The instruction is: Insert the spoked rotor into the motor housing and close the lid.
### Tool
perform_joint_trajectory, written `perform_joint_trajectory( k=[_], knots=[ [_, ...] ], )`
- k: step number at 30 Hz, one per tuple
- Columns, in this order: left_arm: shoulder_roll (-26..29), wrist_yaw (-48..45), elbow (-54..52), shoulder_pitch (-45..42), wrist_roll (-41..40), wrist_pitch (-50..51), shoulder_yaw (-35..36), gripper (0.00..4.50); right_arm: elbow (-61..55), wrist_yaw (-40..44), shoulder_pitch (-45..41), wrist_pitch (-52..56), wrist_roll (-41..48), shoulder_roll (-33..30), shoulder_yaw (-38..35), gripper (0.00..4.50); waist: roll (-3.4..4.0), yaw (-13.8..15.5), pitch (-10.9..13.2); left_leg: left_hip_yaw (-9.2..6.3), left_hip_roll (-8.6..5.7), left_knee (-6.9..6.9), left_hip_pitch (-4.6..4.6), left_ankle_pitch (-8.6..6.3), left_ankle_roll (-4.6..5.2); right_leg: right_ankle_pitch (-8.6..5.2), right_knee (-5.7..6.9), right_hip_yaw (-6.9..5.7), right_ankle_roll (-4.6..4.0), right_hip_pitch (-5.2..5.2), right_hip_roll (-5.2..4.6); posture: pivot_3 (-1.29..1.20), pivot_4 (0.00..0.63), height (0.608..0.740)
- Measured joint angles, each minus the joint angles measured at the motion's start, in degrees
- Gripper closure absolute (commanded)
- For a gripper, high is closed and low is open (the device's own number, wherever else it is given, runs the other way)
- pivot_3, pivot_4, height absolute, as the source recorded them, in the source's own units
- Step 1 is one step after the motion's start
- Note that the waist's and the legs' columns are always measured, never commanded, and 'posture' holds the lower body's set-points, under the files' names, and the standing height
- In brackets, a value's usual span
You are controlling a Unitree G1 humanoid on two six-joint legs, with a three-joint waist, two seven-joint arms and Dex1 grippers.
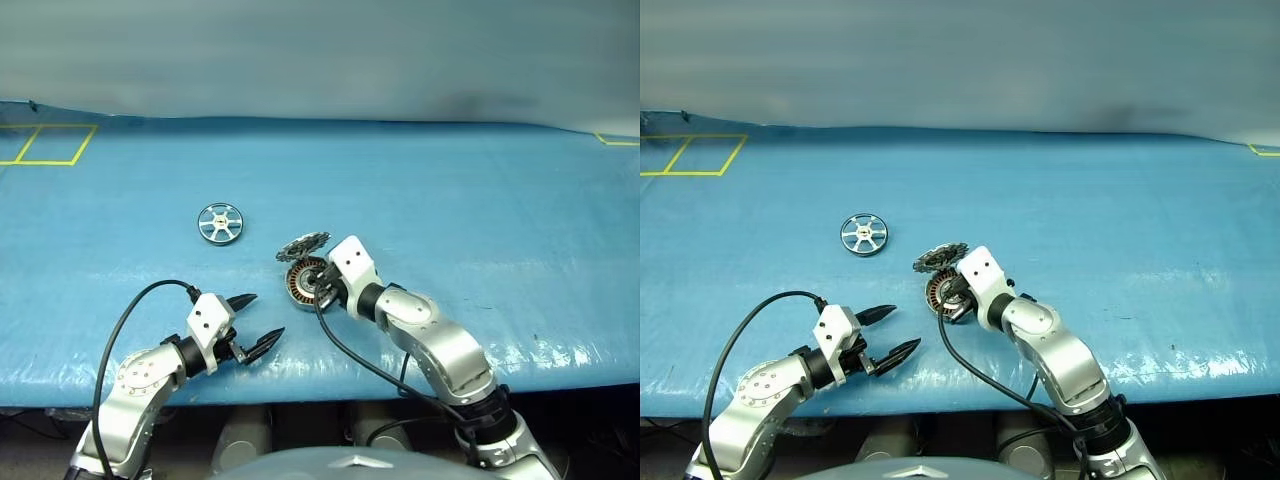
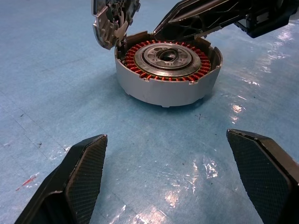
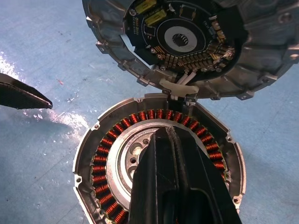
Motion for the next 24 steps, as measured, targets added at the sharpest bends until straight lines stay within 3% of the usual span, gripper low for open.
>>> perform_joint_trajectory(
  k=[24],
  knots=[
    [0.0, 0.0, 0.0, 0.3, 0.0, 0.0, 0.0, 0.00, 0.1, 1.4, 1.4, -1.5, -0.6, -1.0, 0.4, 4.45, 0.00, 0.0, 0.0, 0.00, 0.00, 0.01, 0.00, 0.00, 0.00, 0.00, 0.00, 0.00, 0.00, 0.02, 0.00, 0.00, 0.150, 0.740]
  ],
)
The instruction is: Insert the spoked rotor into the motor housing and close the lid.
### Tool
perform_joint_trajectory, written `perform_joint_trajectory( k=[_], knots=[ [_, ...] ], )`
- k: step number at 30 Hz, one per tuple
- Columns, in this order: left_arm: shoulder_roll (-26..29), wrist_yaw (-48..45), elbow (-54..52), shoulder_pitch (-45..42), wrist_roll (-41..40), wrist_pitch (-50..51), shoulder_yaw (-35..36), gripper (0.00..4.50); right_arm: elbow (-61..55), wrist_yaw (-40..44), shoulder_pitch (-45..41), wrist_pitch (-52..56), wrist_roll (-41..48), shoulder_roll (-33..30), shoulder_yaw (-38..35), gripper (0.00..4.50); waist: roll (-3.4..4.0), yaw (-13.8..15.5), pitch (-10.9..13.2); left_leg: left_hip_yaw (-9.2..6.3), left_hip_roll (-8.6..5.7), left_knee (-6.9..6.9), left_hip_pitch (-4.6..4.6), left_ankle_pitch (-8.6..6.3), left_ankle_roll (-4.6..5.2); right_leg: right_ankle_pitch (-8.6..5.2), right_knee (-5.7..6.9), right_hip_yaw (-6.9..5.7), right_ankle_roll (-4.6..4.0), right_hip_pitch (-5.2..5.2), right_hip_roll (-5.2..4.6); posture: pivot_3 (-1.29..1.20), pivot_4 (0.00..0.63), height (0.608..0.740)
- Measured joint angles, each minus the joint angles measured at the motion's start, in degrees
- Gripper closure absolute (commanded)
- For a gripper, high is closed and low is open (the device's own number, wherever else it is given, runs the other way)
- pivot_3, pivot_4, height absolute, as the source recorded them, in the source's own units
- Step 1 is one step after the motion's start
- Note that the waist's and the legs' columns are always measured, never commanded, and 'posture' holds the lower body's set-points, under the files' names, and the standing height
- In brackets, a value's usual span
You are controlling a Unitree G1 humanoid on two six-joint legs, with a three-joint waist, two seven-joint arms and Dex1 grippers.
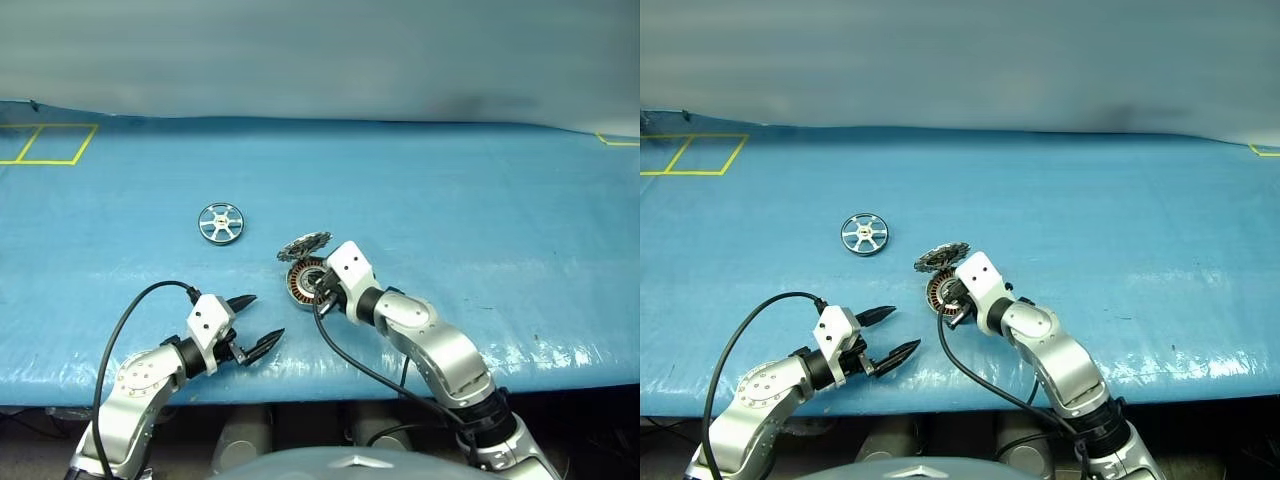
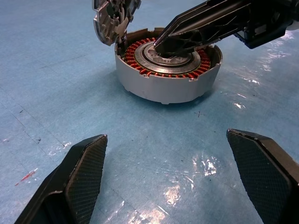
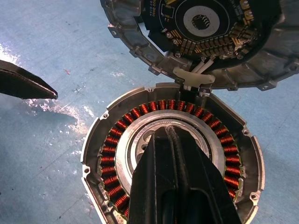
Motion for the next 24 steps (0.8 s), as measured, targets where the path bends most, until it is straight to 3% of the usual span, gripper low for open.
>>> perform_joint_trajectory(
  k=[24],
  knots=[
    [0.0, 0.0, 0.0, -0.1, 0.0, 0.1, -0.2, 0.00, -0.1, -0.4, 2.5, 0.1, 0.2, 0.7, -1.7, 4.45, -0.08, 0.4, -0.1, -0.01, -0.01, 0.02, 0.11, 0.00, 0.00, -0.01, -0.01, 0.00, 0.00, 0.08, -0.02, 0.00, 0.150, 0.740]
  ],
)
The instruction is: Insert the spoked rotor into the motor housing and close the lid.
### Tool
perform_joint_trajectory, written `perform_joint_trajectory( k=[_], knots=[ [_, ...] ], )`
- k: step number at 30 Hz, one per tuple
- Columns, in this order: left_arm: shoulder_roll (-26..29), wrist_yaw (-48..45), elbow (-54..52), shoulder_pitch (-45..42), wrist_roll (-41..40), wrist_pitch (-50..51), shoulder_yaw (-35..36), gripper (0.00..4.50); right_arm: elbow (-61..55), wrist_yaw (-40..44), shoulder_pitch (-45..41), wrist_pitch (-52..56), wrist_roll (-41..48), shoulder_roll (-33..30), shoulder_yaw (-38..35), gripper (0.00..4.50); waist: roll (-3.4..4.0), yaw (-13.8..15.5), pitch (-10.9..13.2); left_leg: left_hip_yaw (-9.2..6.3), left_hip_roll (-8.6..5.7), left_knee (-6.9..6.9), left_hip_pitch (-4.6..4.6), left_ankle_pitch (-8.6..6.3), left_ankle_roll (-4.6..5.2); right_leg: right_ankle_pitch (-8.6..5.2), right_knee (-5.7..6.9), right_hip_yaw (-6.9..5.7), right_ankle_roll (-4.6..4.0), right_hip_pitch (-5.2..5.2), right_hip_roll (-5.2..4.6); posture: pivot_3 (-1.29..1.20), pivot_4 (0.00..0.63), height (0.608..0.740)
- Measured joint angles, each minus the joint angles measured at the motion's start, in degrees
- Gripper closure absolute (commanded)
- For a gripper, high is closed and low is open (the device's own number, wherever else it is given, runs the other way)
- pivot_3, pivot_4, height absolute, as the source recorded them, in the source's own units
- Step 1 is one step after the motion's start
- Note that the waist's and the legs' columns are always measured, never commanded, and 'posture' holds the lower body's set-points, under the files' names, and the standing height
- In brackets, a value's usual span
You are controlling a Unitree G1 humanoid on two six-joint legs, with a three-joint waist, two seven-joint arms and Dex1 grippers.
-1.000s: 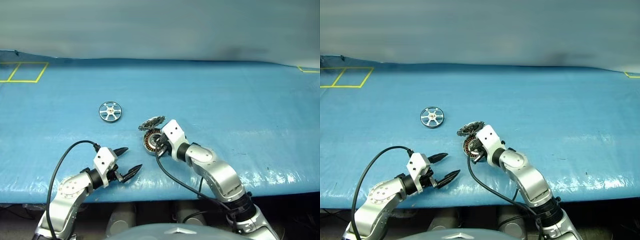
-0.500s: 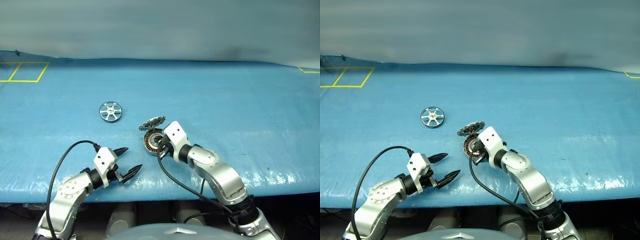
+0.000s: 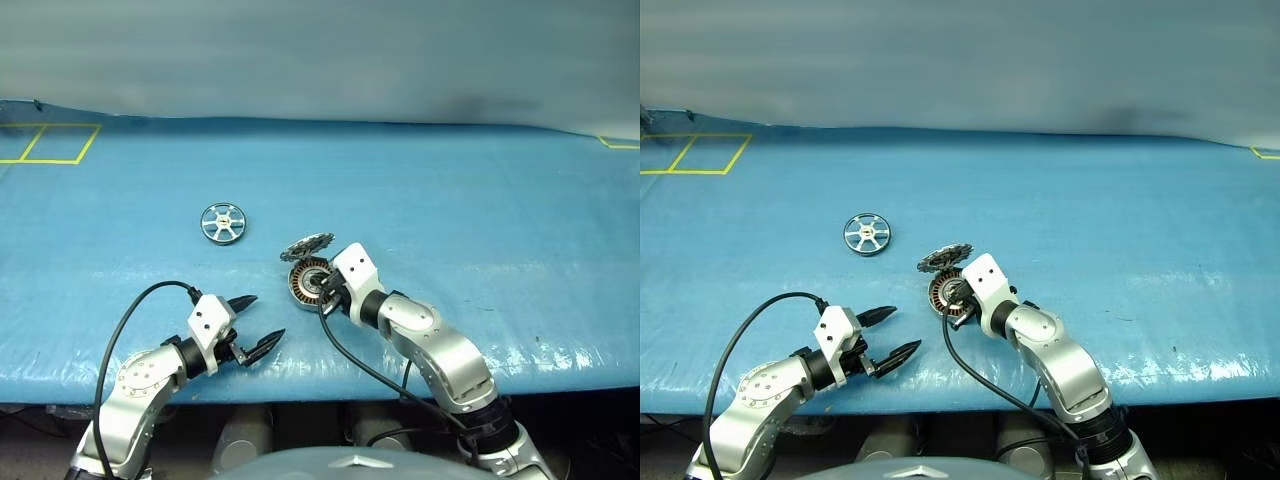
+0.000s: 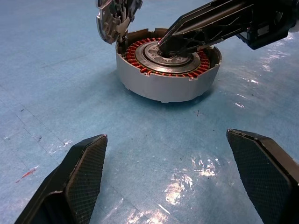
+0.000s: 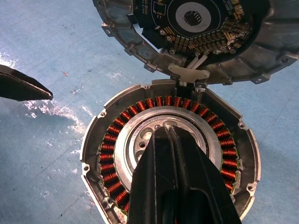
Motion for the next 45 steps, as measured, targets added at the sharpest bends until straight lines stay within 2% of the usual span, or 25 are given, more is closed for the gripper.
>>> perform_joint_trajectory(
  k=[17, 21, 35, 45],
  knots=[
    [0.0, 0.0, 0.1, -0.2, 0.0, 0.0, -0.1, 0.00, 0.5, 0.4, -0.8, 0.1, -1.3, -0.7, 2.2, 4.45, -0.07, 0.0, -0.3, -0.01, 0.00, -0.01, 0.22, -0.01, -0.01, -0.02, -0.06, 0.00, -0.01, -0.02, -0.04, 0.00, 0.150, 0.740],
    [0.0, 0.0, 0.1, -0.3, 0.0, 0.0, -0.1, 0.00, 0.2, 0.9, -2.4, -0.7, -3.6, -3.4, 4.9, 4.45, -0.10, 0.0, -0.3, -0.03, 0.01, -0.03, 0.22, -0.01, -0.01, -0.02, -0.09, -0.04, -0.01, -0.02, -0.04, 0.00, 0.150, 0.740],
    [0.0, 0.0, 0.1, -0.2, 0.0, 0.0, -0.1, 0.00, -1.8, 0.9, 0.0, 1.5, 1.5, 1.1, -1.4, 4.45, 0.08, 0.0, -0.1, -0.03, 0.00, -0.08, -0.16, -0.01, -0.01, -0.01, -0.09, -0.05, 0.00, -0.10, -0.02, 0.00, 0.150, 0.740],
    [0.0, 0.0, 0.1, -0.1, 0.0, 0.0, -0.1, 0.00, -9.4, 0.4, 0.6, 7.4, 4.0, -2.3, -3.4, 4.45, 0.16, -0.1, 0.0, -0.03, 0.00, -0.06, -0.24, -0.01, -0.01, -0.01, -0.09, -0.05, 0.00, -0.16, -0.01, 0.00, 0.150, 0.740]
  ],
)
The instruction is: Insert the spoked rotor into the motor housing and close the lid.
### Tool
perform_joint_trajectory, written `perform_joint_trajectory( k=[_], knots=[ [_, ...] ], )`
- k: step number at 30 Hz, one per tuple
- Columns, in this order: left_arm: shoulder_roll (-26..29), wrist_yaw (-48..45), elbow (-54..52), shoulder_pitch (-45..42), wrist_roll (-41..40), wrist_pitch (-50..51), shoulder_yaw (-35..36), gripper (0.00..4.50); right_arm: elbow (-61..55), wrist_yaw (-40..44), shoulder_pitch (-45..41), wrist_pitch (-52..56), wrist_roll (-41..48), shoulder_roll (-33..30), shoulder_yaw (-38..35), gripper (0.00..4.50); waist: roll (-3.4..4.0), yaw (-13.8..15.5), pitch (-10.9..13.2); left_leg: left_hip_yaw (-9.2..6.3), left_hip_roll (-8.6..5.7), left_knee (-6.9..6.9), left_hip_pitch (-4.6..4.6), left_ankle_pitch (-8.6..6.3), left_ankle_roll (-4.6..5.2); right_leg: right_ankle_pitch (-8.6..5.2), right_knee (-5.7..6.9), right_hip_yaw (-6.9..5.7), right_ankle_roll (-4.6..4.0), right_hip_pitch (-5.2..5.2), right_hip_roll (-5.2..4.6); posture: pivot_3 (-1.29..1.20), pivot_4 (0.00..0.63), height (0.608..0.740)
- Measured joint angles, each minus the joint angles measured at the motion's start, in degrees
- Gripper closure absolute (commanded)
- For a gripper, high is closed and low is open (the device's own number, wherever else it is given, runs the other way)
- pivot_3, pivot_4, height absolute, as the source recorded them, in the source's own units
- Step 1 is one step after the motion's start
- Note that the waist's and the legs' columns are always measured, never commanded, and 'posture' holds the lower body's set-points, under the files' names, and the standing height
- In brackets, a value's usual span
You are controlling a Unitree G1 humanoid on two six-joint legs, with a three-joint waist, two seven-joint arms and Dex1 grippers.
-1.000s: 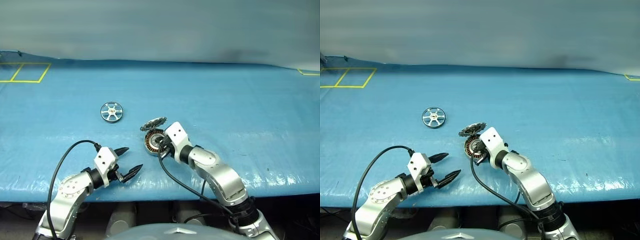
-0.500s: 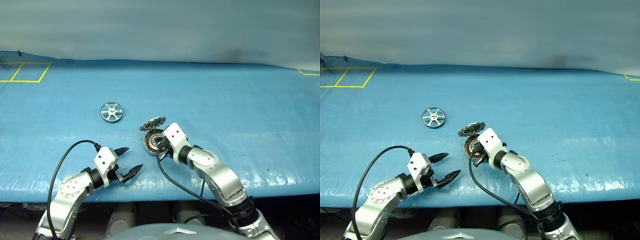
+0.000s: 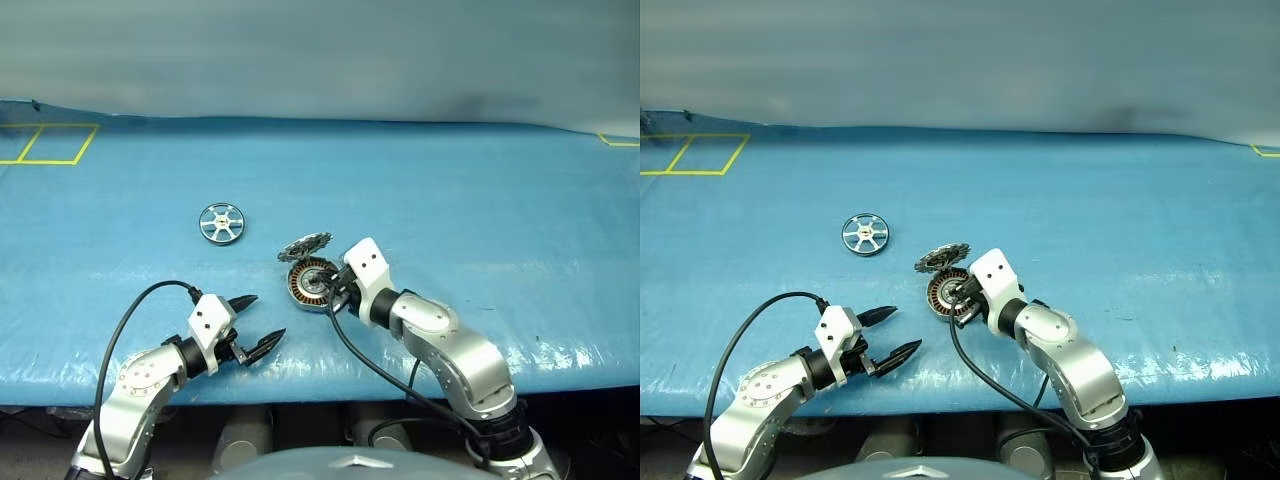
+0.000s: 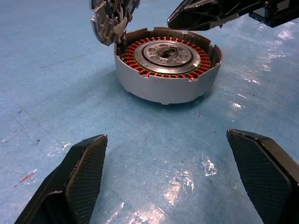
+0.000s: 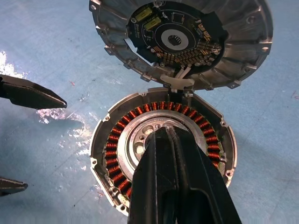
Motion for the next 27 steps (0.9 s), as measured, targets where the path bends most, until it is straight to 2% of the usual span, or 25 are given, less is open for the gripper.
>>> perform_joint_trajectory(
  k=[11, 27],
  knots=[
    [0.0, 0.0, 0.0, 0.0, 0.0, 0.0, -0.1, 0.00, -1.3, -0.1, -0.3, 4.0, 0.0, -3.0, 2.4, 4.45, -0.01, 0.0, 0.0, 0.00, 0.00, 0.00, -0.02, 0.00, 0.00, 0.00, 0.00, 0.00, 0.00, -0.02, 0.00, 0.00, 0.150, 0.740],
    [-0.1, 0.0, 0.0, 0.1, 0.0, 0.0, -0.1, 0.00, 3.8, -0.8, -3.2, 1.9, -0.7, 0.0, 5.5, 4.45, -0.02, -0.3, 0.0, -0.01, 0.01, 0.05, -0.01, 0.00, 0.00, 0.01, 0.04, -0.01, 0.01, 0.00, 0.02, 0.00, 0.150, 0.740]
  ],
)
